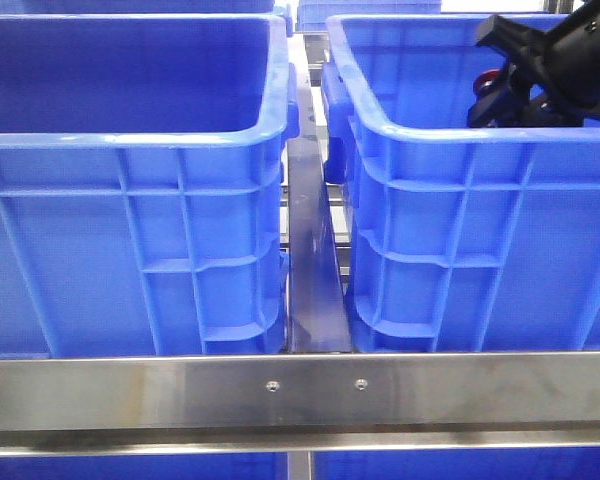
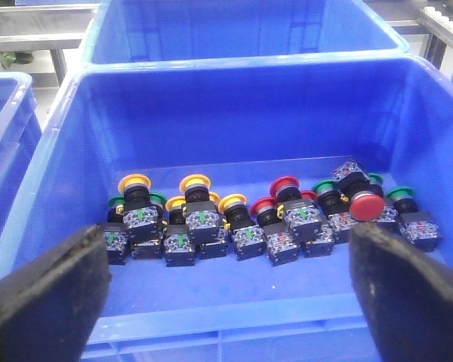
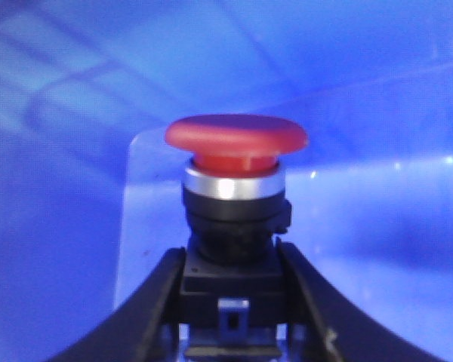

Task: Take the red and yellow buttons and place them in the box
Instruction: 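Carry the red button with the right gripper over the empty bin, then lower the red button into the bin and open the right gripper, then lower the left gripper onto a yellow push-button in the button bin, then close the left gripper on the yellow button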

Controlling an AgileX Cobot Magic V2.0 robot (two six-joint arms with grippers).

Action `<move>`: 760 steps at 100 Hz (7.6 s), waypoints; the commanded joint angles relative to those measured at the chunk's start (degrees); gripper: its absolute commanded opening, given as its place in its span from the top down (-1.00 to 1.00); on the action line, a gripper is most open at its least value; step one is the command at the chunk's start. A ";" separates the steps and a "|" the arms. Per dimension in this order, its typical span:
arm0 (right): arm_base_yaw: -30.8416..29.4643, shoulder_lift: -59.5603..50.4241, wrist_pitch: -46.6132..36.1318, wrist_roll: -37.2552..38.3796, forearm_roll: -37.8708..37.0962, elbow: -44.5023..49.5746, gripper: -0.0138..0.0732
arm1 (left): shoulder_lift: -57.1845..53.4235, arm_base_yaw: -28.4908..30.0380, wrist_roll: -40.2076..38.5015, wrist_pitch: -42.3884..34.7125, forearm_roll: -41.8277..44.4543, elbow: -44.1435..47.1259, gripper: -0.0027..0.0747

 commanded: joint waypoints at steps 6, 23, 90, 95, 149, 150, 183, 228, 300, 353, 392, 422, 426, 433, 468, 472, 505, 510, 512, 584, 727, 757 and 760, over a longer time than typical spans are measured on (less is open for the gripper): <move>-0.36 -0.16 0.61 -0.49 1.35 -3.78 0.54 | 0.61 0.22 -0.23 -4.30 -0.20 -1.38 -0.59; -0.45 3.02 0.29 -0.49 1.35 -6.43 0.54 | 0.61 0.22 -0.23 -4.30 -0.20 -1.38 -0.59; -0.91 8.34 -2.13 -0.49 1.35 -10.94 0.14 | 0.61 0.22 -0.23 -4.50 -0.20 -1.38 -0.59; -0.91 8.34 -2.44 -0.49 1.35 -10.94 0.02 | 0.61 0.22 -0.23 -4.50 -0.20 -1.38 -0.59; -0.91 8.28 -3.13 -0.54 1.35 -11.01 -0.64 | 0.61 0.22 -0.23 -4.61 -0.20 -1.38 -0.59; -0.91 8.28 -3.13 -0.54 1.35 -11.01 -0.64 | 0.61 0.22 -0.23 -4.61 -0.20 -1.38 -0.59; -0.91 3.55 -1.09 -0.54 -4.13 -10.95 -0.64 | 0.61 0.22 -0.23 -4.67 -0.20 -1.38 -0.59; -0.91 -12.61 -5.77 -0.54 -11.76 0.84 -0.64 | 0.61 0.22 -0.23 -4.77 -0.20 -1.38 -0.59; -0.91 -56.46 -17.27 -0.54 -16.02 31.45 -0.64 | 0.61 0.22 -0.23 -4.74 -0.20 -1.38 -0.59; -0.91 -69.45 -16.92 -0.54 -15.73 38.68 0.00 | 0.61 0.22 -0.23 -4.64 -0.20 -1.38 -0.59; -0.91 -69.39 -16.40 -0.54 -15.61 38.68 0.84 | 0.61 0.22 -0.23 -4.64 -0.20 -1.38 -0.59; -0.91 -69.39 -16.40 -0.54 -15.61 38.68 0.84 | 5.56 0.22 -0.23 -3.06 -0.43 -5.62 -0.59; -0.91 -69.39 -16.40 -0.54 -15.61 38.68 0.84 | 7.64 0.22 -0.23 -2.02 -0.89 -7.16 -0.59; -0.91 -69.39 -16.40 -0.54 -15.61 38.68 0.84 | 11.91 0.22 -0.23 0.26 -1.76 -10.69 -0.59; -0.91 -69.39 -16.40 -0.54 -15.61 38.68 0.84 | 37.44 0.00 -0.23 11.80 -5.44 -28.24 -0.59; -0.91 -69.39 -16.40 -0.54 -15.61 38.68 0.84 | 40.37 -0.44 -0.10 12.64 -5.58 -29.45 -0.59; -0.91 -69.39 -16.40 -0.54 -15.61 38.68 0.84 | 55.37 -4.21 -0.56 9.54 -3.95 -37.07 -0.59; -0.91 -69.39 -16.40 -0.54 -15.61 38.68 0.84 | 57.26 -4.21 -1.20 9.44 -2.93 -38.32 -0.59; -0.91 -69.39 -16.40 -0.54 -15.61 38.68 0.84 | 58.08 -4.21 -1.53 9.44 -2.39 -38.61 -0.59; -0.91 -69.39 -16.40 -0.54 -15.61 38.68 0.84 | 71.32 0.42 -4.24 8.52 4.23 -42.87 -0.39; -0.91 -69.39 -16.40 -0.54 -15.61 38.68 0.84 | 82.61 0.42 -5.19 2.54 5.37 -43.42 0.16; -0.91 -69.39 -16.40 -0.54 -15.61 38.68 0.84 | 81.06 0.42 -5.28 3.50 5.89 -43.42 0.83; -0.91 -69.39 -16.40 -0.54 -15.61 38.68 0.84 | 80.47 0.42 -5.28 3.92 5.89 -43.42 0.84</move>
